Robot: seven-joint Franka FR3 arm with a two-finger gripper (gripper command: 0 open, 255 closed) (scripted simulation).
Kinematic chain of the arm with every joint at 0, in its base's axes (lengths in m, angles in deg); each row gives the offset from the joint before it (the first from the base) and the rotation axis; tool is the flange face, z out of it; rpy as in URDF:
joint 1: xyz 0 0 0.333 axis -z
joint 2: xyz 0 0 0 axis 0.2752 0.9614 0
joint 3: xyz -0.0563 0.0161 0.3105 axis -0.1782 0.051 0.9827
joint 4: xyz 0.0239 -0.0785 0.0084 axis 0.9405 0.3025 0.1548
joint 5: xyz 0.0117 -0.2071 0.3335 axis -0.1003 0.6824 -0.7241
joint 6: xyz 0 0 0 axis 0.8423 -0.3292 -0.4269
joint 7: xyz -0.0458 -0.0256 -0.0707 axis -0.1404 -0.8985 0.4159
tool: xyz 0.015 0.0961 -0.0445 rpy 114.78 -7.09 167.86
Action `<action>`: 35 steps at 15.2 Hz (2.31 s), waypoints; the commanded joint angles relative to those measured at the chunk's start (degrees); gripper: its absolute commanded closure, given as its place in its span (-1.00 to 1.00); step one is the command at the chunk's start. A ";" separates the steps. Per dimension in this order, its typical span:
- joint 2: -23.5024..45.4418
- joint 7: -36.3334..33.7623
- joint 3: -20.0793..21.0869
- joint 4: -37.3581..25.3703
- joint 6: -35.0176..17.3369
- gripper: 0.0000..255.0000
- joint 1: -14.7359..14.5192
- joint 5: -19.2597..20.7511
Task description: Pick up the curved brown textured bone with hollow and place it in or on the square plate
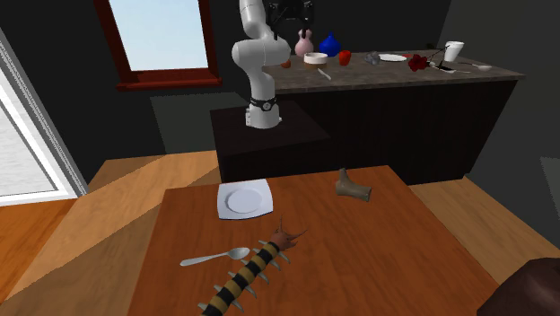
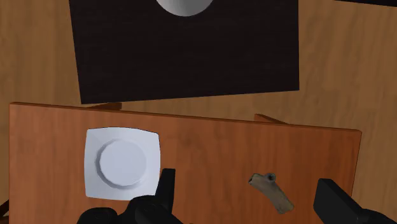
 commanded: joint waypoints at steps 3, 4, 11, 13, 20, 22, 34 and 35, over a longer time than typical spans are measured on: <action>2.23 -1.55 1.32 1.61 -3.28 -1.00 -0.14 -0.83; 3.46 -2.32 1.98 2.30 -4.93 -1.00 -0.22 -1.22; 14.24 -7.60 6.37 5.06 -16.56 -1.00 -0.72 -3.38; 17.95 -9.12 7.55 5.15 -19.81 -1.00 -0.82 -3.74; 32.62 -14.72 11.06 3.04 -30.38 -1.00 -1.05 -3.57; 37.17 -16.45 11.80 1.76 -33.04 -1.00 -1.16 -3.06; 65.62 -26.76 12.20 -11.96 -43.75 -1.00 -4.06 2.59; 67.98 -27.46 11.96 -13.56 -44.19 -1.00 -4.48 3.01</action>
